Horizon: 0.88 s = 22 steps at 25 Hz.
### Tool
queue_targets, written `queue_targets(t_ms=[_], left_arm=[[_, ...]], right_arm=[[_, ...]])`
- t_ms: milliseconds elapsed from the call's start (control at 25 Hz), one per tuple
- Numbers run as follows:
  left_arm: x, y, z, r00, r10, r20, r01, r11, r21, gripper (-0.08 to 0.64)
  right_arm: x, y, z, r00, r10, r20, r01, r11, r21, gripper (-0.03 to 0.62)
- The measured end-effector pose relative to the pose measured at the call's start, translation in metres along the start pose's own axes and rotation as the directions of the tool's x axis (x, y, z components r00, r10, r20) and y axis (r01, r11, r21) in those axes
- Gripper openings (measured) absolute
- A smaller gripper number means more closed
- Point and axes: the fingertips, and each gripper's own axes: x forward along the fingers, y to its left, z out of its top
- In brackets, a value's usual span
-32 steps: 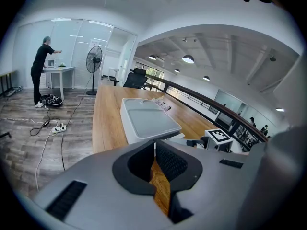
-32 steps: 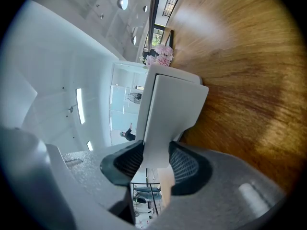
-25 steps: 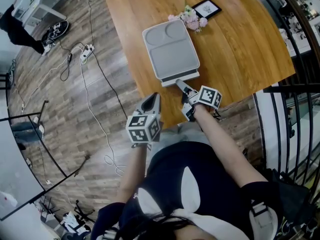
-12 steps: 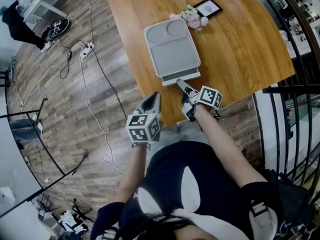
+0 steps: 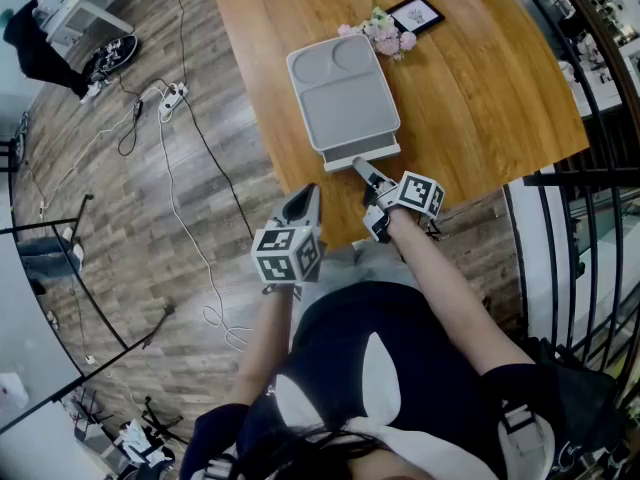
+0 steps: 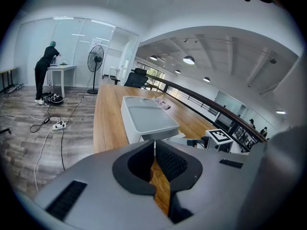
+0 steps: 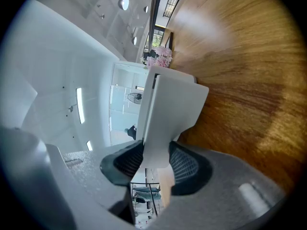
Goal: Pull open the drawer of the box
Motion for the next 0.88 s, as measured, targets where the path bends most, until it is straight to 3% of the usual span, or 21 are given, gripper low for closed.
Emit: queue_targets(t_ms=[880], left_arm=[[-0.011,-0.006,-0.010,1.000,-0.003,-0.002,0.003,1.000,0.002,0.026]], right_arm=[[-0.013,-0.001,-0.009,1.000,-0.004,0.004,0.004,1.000,-0.003,0.169]])
